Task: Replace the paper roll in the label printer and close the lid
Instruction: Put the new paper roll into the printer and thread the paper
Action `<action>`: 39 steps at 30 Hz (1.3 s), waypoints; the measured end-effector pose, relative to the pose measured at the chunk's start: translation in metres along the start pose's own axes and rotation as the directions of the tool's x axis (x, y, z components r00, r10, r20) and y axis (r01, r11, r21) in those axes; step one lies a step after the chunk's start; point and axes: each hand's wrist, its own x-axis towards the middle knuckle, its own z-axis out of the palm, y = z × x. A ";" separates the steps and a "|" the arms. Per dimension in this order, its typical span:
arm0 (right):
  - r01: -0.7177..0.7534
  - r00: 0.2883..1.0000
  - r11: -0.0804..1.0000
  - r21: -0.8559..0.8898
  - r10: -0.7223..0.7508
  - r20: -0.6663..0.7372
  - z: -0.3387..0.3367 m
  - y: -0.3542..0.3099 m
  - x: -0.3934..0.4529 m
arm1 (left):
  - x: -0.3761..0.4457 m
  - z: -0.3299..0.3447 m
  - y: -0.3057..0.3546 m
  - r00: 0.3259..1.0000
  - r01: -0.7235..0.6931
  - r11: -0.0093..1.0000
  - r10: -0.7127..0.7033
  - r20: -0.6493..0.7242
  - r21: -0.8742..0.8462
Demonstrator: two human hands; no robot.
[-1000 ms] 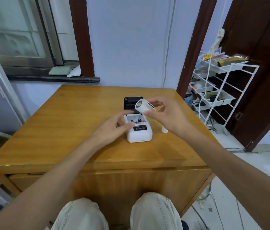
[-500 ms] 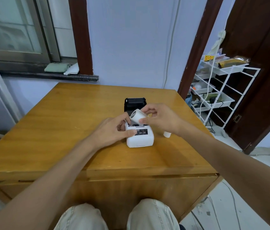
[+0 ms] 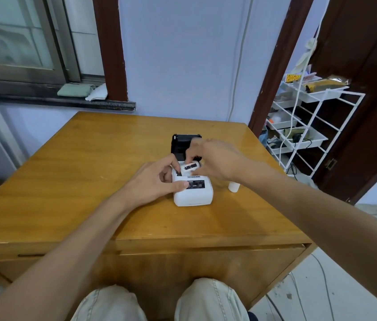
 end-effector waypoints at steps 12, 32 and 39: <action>0.049 0.997 0.997 -0.052 -0.045 0.068 0.001 -0.003 0.014 | 0.000 0.002 0.004 0.998 0.062 0.991 -0.061 0.006 -0.115; 0.064 0.997 0.987 -0.150 -0.057 0.051 0.001 -0.001 0.018 | 0.000 0.001 0.006 0.996 0.091 0.981 -0.092 0.004 -0.170; -0.041 0.998 0.999 0.005 0.041 -0.057 0.007 0.003 0.009 | 0.000 0.001 0.007 0.995 0.093 0.977 -0.097 -0.014 -0.194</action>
